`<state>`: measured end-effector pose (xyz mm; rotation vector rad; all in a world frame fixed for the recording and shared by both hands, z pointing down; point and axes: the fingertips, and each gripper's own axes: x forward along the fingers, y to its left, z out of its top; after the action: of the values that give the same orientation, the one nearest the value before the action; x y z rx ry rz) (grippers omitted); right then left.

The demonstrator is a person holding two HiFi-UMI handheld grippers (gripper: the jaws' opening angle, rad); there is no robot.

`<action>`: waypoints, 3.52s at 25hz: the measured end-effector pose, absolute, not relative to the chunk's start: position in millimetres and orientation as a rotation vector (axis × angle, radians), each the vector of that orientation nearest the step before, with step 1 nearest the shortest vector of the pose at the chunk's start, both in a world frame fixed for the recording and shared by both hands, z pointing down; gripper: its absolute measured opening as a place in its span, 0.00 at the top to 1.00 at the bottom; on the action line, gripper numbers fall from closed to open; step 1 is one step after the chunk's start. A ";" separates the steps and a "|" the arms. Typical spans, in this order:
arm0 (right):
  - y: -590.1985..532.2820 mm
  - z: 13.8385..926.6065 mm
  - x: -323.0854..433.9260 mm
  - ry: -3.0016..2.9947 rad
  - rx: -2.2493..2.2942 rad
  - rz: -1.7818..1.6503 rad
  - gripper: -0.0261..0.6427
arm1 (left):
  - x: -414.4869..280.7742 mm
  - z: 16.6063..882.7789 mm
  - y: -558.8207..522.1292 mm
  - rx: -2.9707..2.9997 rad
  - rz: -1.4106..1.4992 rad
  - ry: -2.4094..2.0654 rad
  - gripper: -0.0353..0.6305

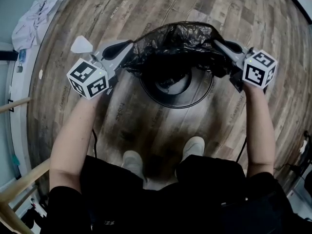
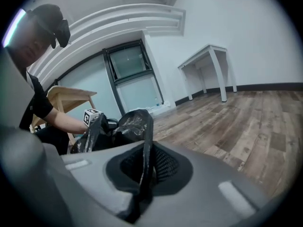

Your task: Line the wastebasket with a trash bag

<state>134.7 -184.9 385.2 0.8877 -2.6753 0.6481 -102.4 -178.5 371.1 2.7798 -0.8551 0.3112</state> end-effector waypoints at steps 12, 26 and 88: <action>-192.6 466.2 130.0 -2.580 0.851 0.841 0.96 | -122.9 446.7 -171.2 2.610 0.468 -0.838 0.94; -165.7 467.9 156.5 -2.520 0.924 0.817 0.80 | -149.0 449.1 -160.8 2.559 0.474 -0.950 0.80; -18.9 371.7 34.6 -2.580 0.179 0.158 0.93 | -69.9 317.6 -89.6 2.995 0.326 -0.485 0.82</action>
<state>34.6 -18.9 371.7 0.1785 -2.5797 0.1585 -69.9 -89.6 317.6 2.9949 -0.4855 0.3263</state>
